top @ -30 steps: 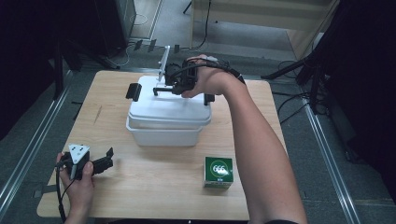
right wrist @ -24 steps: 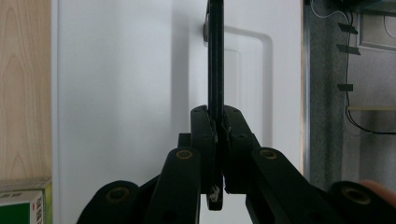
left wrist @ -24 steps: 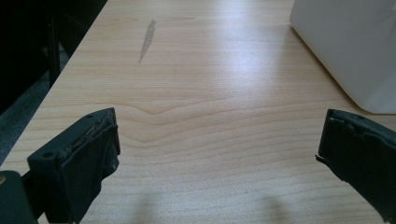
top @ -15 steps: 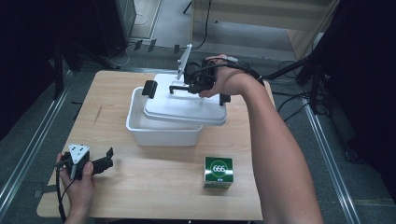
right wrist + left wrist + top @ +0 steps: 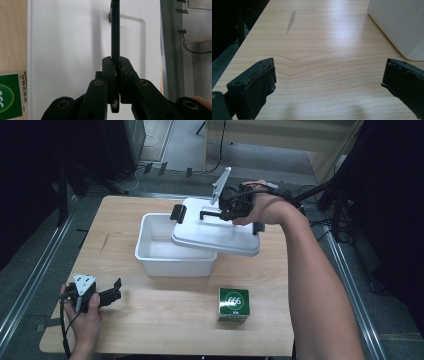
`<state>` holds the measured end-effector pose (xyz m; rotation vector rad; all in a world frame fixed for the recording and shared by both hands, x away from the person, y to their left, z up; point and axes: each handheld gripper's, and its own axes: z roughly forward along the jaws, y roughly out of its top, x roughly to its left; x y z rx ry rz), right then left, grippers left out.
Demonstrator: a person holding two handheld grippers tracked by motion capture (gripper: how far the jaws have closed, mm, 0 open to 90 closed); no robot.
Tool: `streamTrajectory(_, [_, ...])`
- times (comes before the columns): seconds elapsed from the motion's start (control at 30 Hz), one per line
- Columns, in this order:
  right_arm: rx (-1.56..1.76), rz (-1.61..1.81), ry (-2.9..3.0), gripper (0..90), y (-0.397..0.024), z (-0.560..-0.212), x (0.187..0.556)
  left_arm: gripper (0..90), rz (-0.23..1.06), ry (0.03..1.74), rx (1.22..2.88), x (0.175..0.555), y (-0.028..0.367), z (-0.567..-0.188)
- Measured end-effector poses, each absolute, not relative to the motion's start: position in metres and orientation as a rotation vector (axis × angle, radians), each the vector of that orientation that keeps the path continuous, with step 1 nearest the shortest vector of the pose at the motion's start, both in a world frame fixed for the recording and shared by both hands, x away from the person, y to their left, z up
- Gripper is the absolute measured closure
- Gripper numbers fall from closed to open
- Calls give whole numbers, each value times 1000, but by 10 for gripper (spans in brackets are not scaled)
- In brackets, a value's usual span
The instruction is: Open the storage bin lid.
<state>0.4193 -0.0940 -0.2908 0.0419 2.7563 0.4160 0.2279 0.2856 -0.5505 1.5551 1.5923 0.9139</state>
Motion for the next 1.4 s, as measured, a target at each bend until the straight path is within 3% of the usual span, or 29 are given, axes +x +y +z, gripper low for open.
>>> streamTrajectory(1.4, [273,432,2710,856,-217,-310,406,0,927,1589,1547,227,285,-550])
